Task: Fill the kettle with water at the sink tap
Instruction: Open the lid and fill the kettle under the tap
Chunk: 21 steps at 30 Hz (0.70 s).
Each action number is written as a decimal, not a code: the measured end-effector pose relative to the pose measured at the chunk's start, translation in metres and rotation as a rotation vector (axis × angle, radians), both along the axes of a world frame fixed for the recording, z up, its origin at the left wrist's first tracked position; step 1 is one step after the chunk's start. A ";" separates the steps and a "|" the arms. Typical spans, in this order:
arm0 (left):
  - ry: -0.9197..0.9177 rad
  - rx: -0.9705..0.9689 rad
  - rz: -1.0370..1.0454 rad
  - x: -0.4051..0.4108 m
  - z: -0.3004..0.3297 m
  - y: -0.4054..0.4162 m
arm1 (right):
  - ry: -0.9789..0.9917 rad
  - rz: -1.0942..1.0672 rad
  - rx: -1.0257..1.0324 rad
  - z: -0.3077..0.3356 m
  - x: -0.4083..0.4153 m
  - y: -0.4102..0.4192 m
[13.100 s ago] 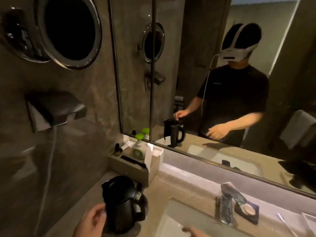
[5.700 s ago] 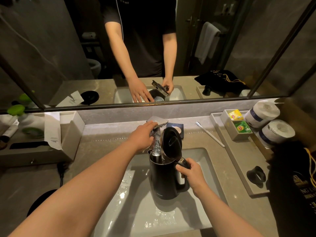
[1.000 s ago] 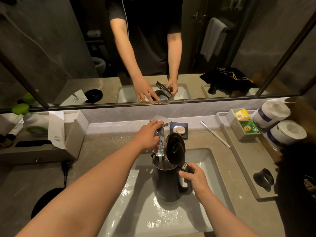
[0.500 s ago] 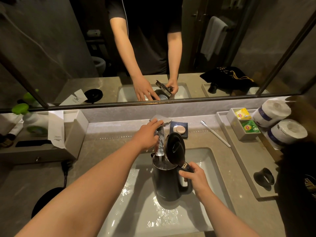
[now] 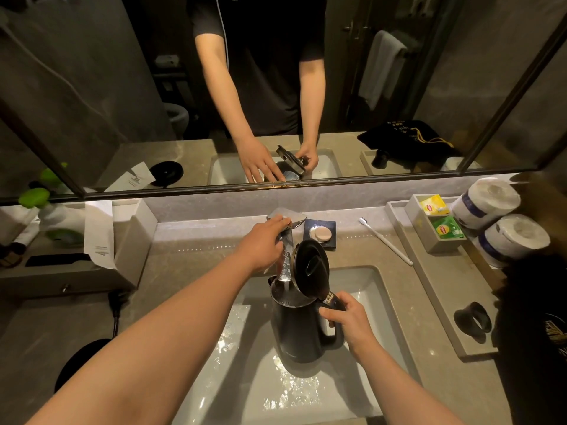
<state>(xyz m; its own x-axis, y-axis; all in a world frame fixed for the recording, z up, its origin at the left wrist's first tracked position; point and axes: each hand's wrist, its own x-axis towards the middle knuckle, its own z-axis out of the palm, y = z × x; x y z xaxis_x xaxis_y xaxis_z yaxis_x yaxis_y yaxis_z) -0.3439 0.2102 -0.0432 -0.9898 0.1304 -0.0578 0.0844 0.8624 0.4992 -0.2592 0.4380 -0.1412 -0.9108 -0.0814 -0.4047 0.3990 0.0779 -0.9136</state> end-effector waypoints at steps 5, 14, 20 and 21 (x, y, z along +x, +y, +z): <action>0.039 0.029 -0.006 0.000 0.003 0.000 | 0.013 0.011 0.003 -0.002 -0.002 0.002; 0.006 0.045 -0.021 0.003 0.001 -0.005 | 0.020 0.024 -0.008 -0.002 -0.002 0.005; -0.028 -0.231 -0.190 0.002 -0.002 -0.006 | 0.014 0.032 -0.002 -0.002 0.000 0.006; -0.045 -0.251 -0.202 0.002 -0.003 -0.006 | 0.016 0.035 0.002 -0.002 0.000 0.006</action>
